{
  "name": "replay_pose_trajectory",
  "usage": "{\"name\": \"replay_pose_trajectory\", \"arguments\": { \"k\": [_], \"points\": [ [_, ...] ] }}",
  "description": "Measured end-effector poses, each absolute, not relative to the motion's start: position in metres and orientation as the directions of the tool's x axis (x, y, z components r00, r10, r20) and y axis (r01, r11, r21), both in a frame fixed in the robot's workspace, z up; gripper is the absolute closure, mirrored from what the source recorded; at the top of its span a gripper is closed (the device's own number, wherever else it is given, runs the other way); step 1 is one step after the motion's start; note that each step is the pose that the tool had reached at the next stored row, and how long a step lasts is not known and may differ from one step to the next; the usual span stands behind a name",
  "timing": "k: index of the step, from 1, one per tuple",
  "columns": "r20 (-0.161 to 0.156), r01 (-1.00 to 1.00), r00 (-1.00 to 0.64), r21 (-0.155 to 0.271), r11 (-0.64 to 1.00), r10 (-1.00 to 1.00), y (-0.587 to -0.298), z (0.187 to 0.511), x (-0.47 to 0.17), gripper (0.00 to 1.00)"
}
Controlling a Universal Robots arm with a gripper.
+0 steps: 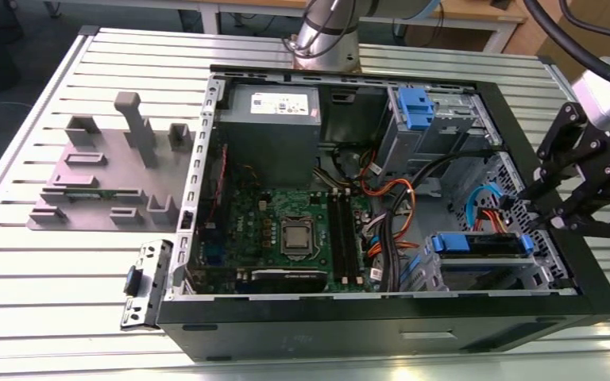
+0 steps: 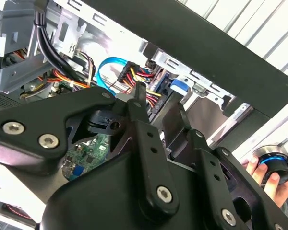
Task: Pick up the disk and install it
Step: 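Insert the second disk wire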
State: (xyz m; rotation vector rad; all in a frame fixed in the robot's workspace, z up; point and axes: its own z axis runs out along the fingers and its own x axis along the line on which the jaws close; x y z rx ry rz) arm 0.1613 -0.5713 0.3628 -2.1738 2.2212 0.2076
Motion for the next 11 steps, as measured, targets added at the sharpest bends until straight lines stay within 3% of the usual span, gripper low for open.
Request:
{"name": "replay_pose_trajectory", "arguments": {
  "k": [11],
  "points": [
    [-0.113,-0.997,-0.026,0.076,0.017,-0.993,-0.5649,0.3625,0.1504,0.59]
  ]
}}
